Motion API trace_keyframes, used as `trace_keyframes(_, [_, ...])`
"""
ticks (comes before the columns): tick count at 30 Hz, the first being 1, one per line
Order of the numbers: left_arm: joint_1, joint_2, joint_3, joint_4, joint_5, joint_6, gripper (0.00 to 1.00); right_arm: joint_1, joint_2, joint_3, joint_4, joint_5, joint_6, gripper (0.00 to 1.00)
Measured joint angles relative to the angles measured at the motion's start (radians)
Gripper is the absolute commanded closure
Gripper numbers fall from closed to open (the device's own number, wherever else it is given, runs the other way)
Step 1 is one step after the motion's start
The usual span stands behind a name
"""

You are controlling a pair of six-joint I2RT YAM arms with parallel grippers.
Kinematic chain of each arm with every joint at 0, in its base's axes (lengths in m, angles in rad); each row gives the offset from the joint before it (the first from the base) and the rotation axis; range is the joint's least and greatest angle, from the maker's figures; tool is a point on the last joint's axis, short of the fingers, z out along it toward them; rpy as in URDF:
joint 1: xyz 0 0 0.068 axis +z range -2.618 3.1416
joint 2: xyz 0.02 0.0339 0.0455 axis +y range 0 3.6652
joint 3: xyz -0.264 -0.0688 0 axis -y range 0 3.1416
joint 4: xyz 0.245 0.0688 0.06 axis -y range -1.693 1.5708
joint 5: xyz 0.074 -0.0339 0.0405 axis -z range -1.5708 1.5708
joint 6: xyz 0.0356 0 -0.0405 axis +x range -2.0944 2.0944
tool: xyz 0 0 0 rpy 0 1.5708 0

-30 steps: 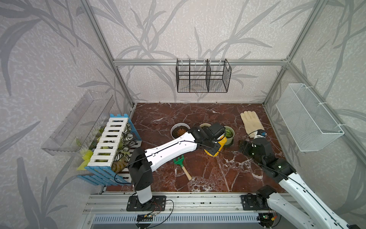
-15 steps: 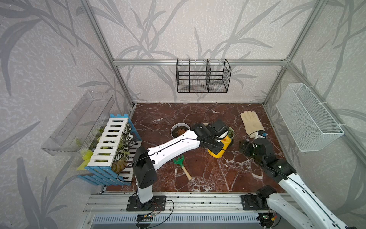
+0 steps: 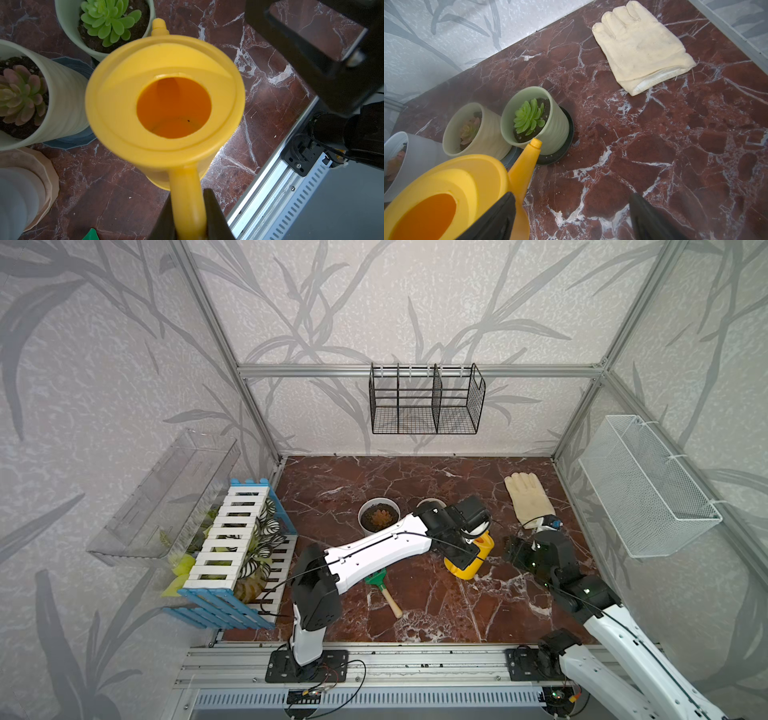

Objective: Water the succulent around the soil edge
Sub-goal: Water the soil of the potted plant with water.

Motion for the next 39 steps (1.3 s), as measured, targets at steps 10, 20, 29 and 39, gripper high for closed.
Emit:
trace_keyframes(10, [0.023, -0.058, -0.083, 0.016, -0.004, -0.019, 1.00, -0.008, 0.000, -0.004, 0.005, -0.011, 0.000, 0.12])
trace_keyframes(20, [0.036, -0.150, -0.140, 0.045, -0.035, -0.033, 1.00, -0.014, 0.005, -0.010, 0.020, -0.020, 0.001, 0.13])
trace_keyframes(29, [0.076, -0.164, -0.182, 0.053, -0.061, -0.036, 1.00, -0.016, 0.005, -0.010, 0.020, -0.025, 0.001, 0.13])
trace_keyframes(39, [0.083, -0.164, -0.183, 0.061, -0.061, -0.035, 1.00, -0.017, 0.005, -0.012, 0.020, -0.025, 0.003, 0.13])
